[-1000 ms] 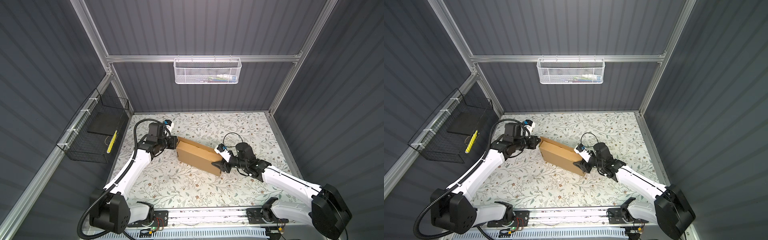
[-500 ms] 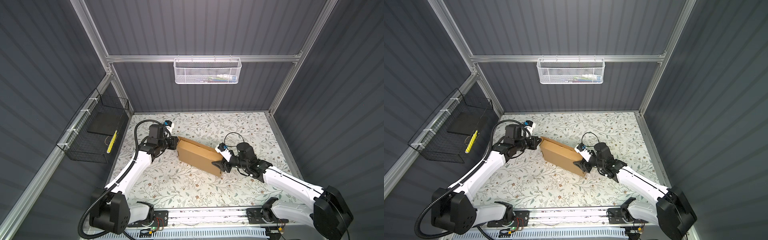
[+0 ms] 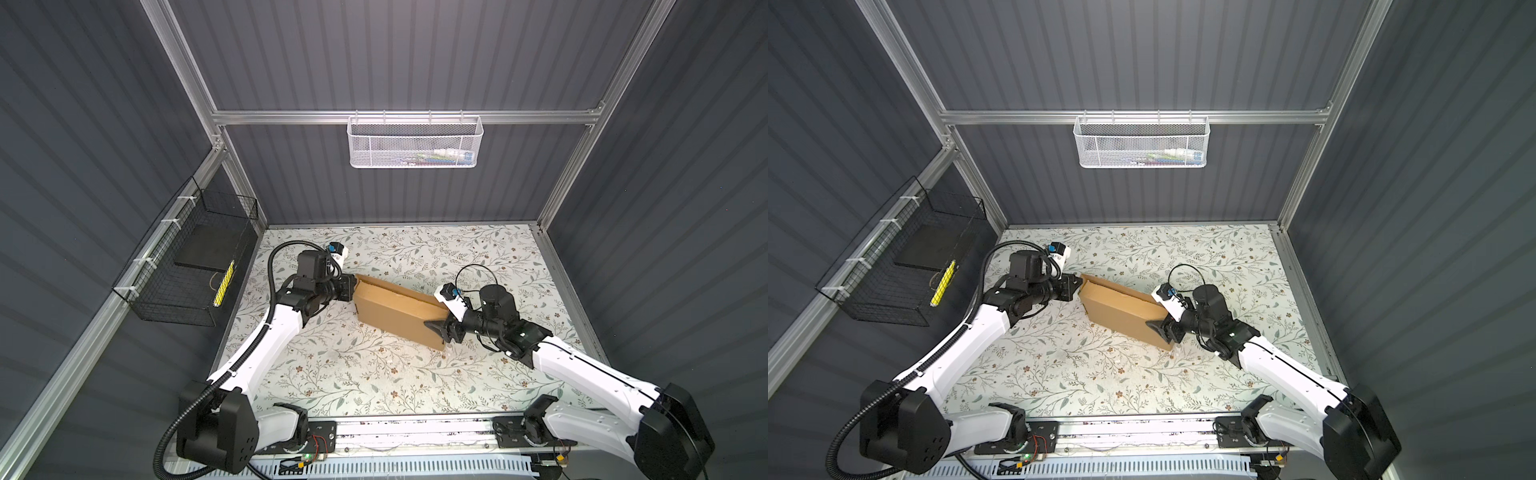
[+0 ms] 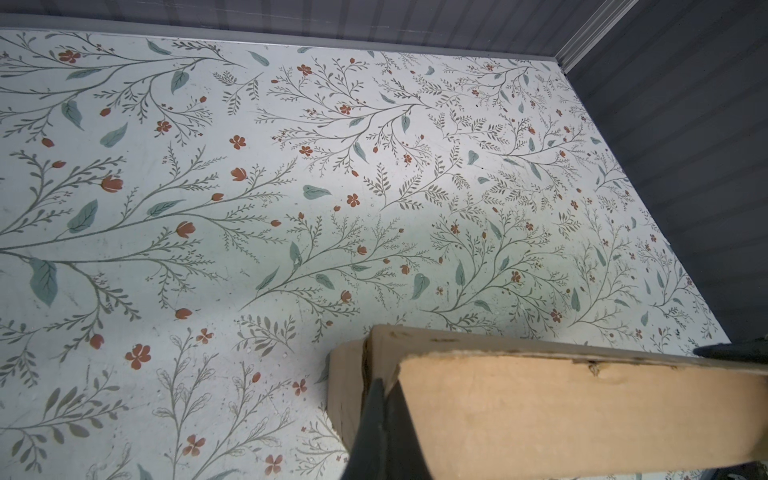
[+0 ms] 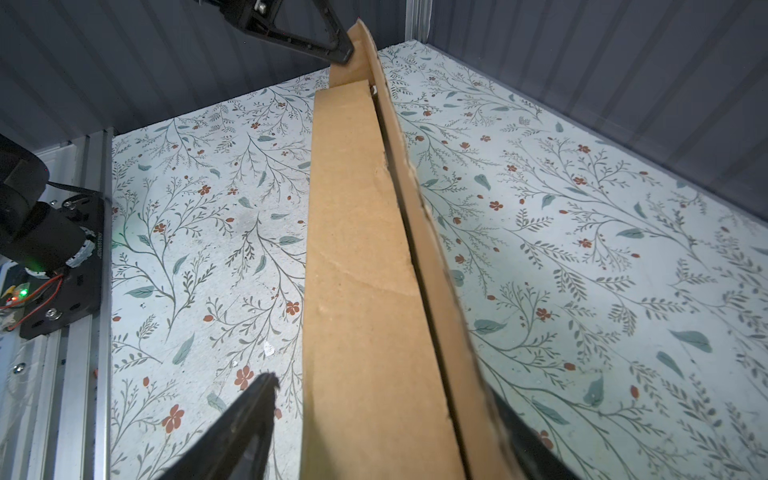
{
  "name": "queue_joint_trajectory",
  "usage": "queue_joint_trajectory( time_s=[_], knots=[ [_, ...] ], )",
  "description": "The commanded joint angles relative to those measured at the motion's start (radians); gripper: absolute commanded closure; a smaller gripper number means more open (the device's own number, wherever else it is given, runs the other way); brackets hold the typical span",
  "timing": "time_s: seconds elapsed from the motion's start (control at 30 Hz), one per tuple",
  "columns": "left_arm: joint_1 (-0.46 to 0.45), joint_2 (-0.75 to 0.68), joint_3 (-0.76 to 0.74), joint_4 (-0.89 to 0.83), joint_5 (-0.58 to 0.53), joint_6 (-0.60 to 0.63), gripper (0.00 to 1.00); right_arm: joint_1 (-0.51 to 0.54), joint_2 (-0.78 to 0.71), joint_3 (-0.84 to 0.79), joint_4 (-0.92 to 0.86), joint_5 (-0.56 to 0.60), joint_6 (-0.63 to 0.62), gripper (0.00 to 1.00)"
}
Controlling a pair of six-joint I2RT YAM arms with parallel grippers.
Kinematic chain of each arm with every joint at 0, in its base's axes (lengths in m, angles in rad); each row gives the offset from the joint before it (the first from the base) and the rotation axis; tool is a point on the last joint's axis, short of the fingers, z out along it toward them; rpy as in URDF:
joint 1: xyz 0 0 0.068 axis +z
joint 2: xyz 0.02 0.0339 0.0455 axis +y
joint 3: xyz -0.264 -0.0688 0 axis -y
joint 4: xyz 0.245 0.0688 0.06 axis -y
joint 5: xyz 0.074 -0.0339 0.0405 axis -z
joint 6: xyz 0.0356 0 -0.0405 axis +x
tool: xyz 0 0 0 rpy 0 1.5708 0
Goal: Fold the paper box
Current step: 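Open the right gripper and draw it back from the box end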
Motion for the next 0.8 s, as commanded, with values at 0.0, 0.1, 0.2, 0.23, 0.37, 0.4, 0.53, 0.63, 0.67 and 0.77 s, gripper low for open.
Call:
queue_joint_trajectory(
  time_s=[0.0, 0.1, 0.2, 0.23, 0.37, 0.4, 0.53, 0.63, 0.67, 0.77],
  knots=[
    [-0.004, -0.016, -0.015, -0.040, -0.023, -0.005, 1.00, 0.006, -0.024, -0.020, 0.007, 0.021, -0.006, 0.25],
    [-0.005, -0.018, -0.017, -0.040, -0.027, -0.009, 1.00, 0.006, -0.044, -0.026, 0.000, 0.039, -0.009, 0.23],
    [-0.005, -0.021, -0.018, -0.040, -0.030, -0.012, 1.00, 0.006, -0.069, -0.024, -0.023, 0.053, -0.010, 0.23],
    [-0.005, -0.021, -0.019, -0.039, -0.032, -0.015, 1.00, 0.006, -0.081, -0.024, -0.035, 0.060, -0.010, 0.23],
    [-0.005, -0.021, -0.021, -0.036, -0.036, -0.016, 1.00, 0.006, -0.131, -0.031, -0.078, 0.118, -0.010, 0.23],
    [-0.005, -0.019, -0.020, -0.037, -0.035, -0.017, 1.00, 0.006, -0.147, -0.033, -0.089, 0.127, -0.010, 0.23],
    [-0.005, -0.018, -0.021, -0.032, -0.037, -0.021, 1.00, 0.006, -0.214, -0.038, -0.134, 0.152, -0.001, 0.23],
    [-0.005, -0.019, -0.024, -0.028, -0.039, -0.027, 1.00, 0.006, -0.266, -0.026, -0.182, 0.163, 0.013, 0.23],
    [-0.006, -0.020, -0.026, -0.027, -0.038, -0.030, 1.00, 0.006, -0.281, -0.021, -0.196, 0.165, 0.018, 0.24],
    [-0.008, -0.022, -0.029, -0.025, -0.043, -0.034, 1.00, 0.006, -0.329, 0.002, -0.251, 0.197, 0.042, 0.25]
  ],
)
